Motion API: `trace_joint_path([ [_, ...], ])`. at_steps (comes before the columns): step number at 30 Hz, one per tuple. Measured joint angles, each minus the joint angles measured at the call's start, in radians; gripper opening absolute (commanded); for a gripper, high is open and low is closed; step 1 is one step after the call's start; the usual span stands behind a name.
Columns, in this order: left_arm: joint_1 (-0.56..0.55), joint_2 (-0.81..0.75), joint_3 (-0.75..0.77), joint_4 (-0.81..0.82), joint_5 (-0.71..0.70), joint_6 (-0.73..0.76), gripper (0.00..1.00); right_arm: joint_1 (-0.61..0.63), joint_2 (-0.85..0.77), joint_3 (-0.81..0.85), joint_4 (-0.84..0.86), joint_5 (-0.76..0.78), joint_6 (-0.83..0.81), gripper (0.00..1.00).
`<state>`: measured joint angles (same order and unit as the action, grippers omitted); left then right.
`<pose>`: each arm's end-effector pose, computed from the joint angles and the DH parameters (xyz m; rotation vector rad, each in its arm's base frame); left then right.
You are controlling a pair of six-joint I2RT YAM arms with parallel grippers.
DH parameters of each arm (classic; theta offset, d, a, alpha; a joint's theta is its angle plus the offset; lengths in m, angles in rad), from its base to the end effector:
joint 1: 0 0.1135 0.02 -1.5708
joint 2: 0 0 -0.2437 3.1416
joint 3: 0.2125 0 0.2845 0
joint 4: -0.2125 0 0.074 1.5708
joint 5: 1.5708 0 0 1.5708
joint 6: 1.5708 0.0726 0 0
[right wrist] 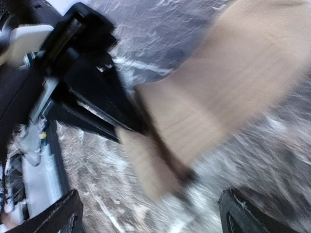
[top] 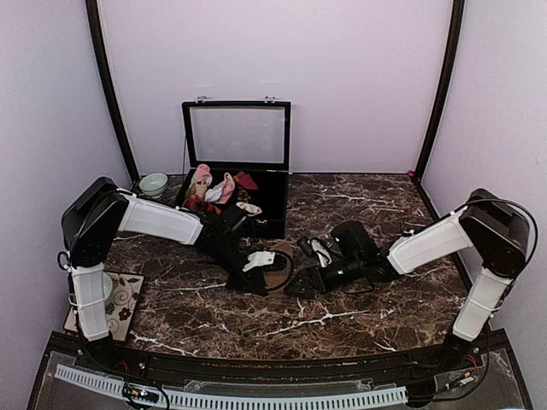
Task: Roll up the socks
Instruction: Roll the sock at the center of the board.
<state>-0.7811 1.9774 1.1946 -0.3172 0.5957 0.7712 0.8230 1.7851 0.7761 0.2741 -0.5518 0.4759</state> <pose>0.2672 -0.3223 0.0642 1.9346 1.7007 -0.7917 0.2247 0.2983 0.0572 -0.7448 2.4194 1.2409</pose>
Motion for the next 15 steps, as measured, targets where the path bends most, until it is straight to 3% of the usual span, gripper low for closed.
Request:
trace_joint_path([
  [7,0.019,0.043,0.055,-0.106,0.104,-0.043,0.0,-0.003,-0.261,-0.214,-0.069,0.298,-0.027,0.99],
  [10,0.022,0.076,0.095,-0.171,0.153,-0.061,0.0,0.0,-0.494,-0.352,-0.072,0.453,-0.008,1.0],
  [13,0.037,0.117,0.135,-0.237,0.217,-0.088,0.0,-0.001,-0.752,-0.497,0.043,0.606,0.061,1.0],
  [15,0.052,0.149,0.158,-0.278,0.273,-0.109,0.0,-0.009,-0.855,-0.585,0.167,0.625,0.049,1.0],
])
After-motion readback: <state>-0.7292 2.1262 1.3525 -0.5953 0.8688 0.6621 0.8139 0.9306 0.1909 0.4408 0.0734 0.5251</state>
